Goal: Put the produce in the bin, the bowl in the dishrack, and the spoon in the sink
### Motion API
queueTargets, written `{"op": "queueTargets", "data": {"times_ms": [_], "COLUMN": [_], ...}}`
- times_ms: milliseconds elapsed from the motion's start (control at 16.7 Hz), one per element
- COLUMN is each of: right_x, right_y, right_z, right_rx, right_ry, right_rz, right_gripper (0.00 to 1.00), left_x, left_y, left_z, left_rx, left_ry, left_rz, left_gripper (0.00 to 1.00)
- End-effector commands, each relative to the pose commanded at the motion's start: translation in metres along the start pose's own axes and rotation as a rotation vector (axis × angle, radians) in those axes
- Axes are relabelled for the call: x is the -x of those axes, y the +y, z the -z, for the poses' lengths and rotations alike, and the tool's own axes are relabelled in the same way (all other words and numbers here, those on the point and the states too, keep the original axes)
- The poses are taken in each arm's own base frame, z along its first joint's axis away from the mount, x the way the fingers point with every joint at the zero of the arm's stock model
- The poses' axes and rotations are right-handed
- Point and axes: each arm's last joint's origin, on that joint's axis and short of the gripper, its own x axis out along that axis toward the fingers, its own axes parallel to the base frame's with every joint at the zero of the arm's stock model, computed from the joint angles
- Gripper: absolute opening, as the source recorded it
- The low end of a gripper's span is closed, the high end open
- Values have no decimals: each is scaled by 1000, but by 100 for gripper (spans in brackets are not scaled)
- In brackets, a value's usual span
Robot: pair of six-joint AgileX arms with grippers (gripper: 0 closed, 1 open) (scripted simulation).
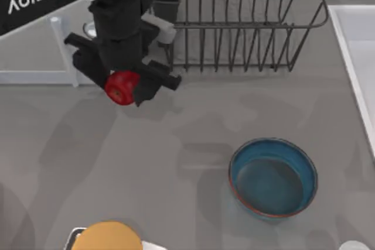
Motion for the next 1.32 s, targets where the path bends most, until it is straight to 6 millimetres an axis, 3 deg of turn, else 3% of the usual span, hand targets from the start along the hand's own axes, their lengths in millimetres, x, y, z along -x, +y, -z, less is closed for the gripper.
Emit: {"op": "queueTargets", "data": {"times_ms": [300,660,1320], "right_x": [0,0,0], "right_y": [0,0,0], "right_z": [0,0,0], "right_rx": [0,0,0], "right_ry": [0,0,0], "right_rz": [0,0,0], "right_gripper": [100,100,100], "left_x": [11,27,45], "left_y": [25,66,121], "left_z": [26,70,150], "left_rx": [-265,-745,-1737], "left_ry": [89,253,460], "left_rz": [-55,-68,172], "left_gripper": [0,0,0]}}
